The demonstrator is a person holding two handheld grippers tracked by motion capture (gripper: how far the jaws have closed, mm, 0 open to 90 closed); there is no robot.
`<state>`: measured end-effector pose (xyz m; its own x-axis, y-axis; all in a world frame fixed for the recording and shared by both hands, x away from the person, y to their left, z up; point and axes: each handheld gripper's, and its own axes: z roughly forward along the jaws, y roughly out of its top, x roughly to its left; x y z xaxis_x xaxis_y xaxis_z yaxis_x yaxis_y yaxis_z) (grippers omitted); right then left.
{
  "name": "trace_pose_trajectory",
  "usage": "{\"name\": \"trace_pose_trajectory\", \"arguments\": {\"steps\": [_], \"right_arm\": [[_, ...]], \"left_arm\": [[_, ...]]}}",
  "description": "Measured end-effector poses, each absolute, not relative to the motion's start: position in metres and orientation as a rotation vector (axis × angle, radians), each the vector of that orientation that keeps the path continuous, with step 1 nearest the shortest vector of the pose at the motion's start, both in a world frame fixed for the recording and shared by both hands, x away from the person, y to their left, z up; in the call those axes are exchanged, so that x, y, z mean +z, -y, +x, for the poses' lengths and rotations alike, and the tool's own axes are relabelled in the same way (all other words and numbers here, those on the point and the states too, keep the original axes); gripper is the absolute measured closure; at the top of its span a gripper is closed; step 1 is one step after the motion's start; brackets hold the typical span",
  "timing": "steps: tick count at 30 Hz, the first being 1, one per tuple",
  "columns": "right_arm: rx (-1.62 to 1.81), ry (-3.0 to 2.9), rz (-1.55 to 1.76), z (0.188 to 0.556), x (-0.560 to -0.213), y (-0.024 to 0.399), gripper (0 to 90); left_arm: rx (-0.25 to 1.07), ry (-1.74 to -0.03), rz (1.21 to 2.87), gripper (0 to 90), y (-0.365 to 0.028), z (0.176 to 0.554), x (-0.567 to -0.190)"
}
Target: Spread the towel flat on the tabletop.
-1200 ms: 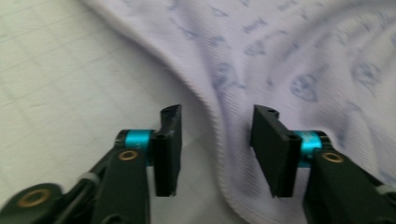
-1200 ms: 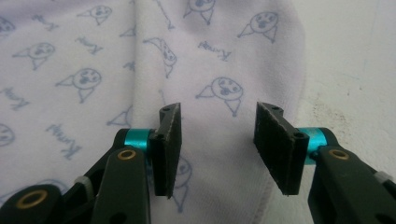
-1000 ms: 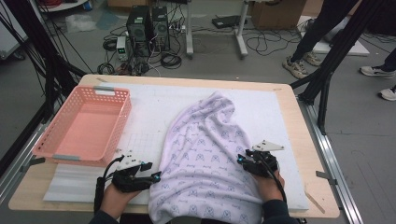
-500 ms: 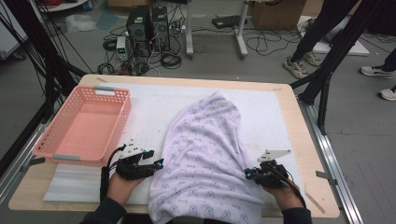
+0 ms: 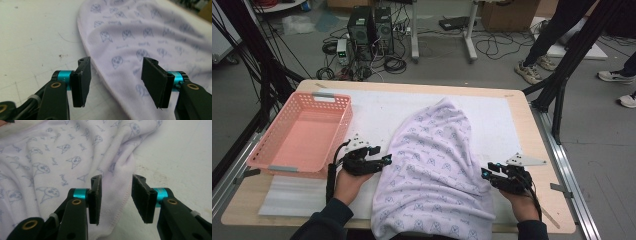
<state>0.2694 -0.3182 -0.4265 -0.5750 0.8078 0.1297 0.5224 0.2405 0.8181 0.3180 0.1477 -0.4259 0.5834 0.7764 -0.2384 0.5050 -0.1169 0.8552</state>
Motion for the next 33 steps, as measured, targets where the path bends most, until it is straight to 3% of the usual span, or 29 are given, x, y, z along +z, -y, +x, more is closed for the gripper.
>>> {"name": "trace_pose_trajectory", "arguments": {"steps": [12,19,27,29,31,33], "right_arm": [[1.066,-2.153,1.203,0.296,-0.424,0.304,37.4],[1.022,-2.152,1.165,0.308,-0.423,0.297,36.9],[1.022,-2.143,1.207,0.310,-0.427,0.308,36.4],[1.018,-2.145,1.212,0.309,-0.428,0.308,36.4],[1.018,-2.146,1.214,0.308,-0.429,0.308,36.4],[1.020,-2.148,1.217,0.307,-0.428,0.307,36.5]], "left_arm": [[0.374,-1.077,1.810,41.3,-0.135,0.371,-0.418],[0.400,-1.112,1.886,40.2,-0.106,0.414,-0.428],[0.457,-1.041,2.079,42.3,-0.080,0.423,-0.447],[0.434,-1.000,2.098,52.1,-0.080,0.421,-0.445],[0.416,-0.975,2.117,82.4,-0.080,0.419,-0.443],[0.443,-0.963,2.150,83.8,-0.077,0.415,-0.441]]}}
